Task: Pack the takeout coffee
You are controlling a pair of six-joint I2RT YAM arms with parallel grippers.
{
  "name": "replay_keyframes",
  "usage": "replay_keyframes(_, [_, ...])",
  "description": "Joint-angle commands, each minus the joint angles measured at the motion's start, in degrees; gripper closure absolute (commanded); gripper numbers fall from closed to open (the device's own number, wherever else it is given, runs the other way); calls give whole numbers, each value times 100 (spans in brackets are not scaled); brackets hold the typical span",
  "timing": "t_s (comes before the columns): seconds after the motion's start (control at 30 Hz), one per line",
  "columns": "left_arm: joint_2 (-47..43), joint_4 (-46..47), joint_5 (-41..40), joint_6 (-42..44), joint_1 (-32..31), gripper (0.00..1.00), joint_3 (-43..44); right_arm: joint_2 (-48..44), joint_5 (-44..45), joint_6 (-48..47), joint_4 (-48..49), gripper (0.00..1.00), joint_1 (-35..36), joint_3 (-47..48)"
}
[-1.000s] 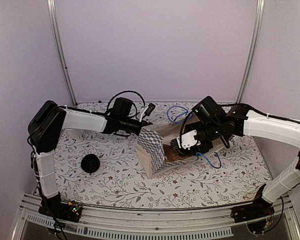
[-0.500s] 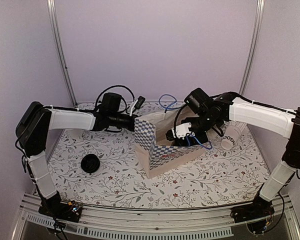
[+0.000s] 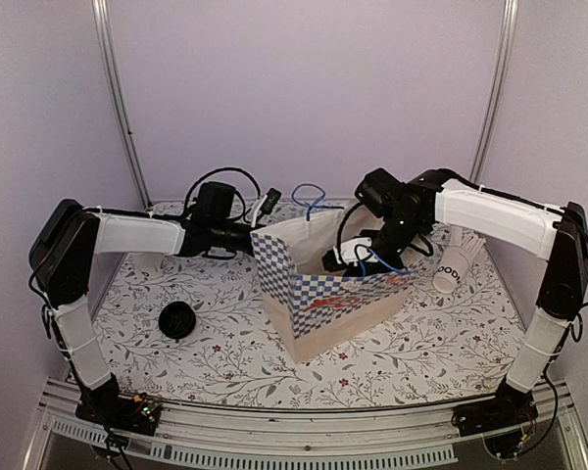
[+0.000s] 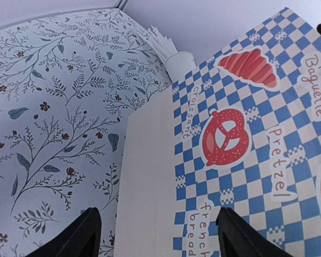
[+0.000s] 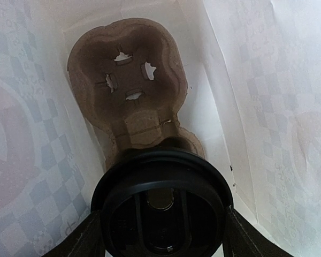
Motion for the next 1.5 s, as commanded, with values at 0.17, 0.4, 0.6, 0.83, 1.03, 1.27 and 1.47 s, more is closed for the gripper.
replay_keyframes(0.17, [-259, 107, 49, -33, 89, 23, -69, 492, -669, 129, -1438, 65, -20, 438])
replay_keyframes(0.4, [-279, 104, 64, -31, 89, 23, -86, 623, -670, 219, -1128, 65, -22, 207])
replay_keyframes(0.6, [-365, -11, 35, 29, 97, 23, -87, 740, -690, 293, -778, 66, -55, -85])
replay_keyframes(0.83, [-522, -485, -81, 351, 161, 23, 86, 793, -844, 415, -671, 66, -126, -268])
replay_keyframes(1.03, [-583, -754, -94, 524, 220, 23, 230, 717, -394, 525, -338, 66, -126, -619])
replay_keyframes(1.27, [-826, -1243, -144, 799, 230, 23, 359, 760, -57, 749, -281, 67, -117, -613])
replay_keyframes(1.47, [-896, -1127, -249, 851, 297, 23, 220, 946, 160, 1090, -278, 68, -46, -552])
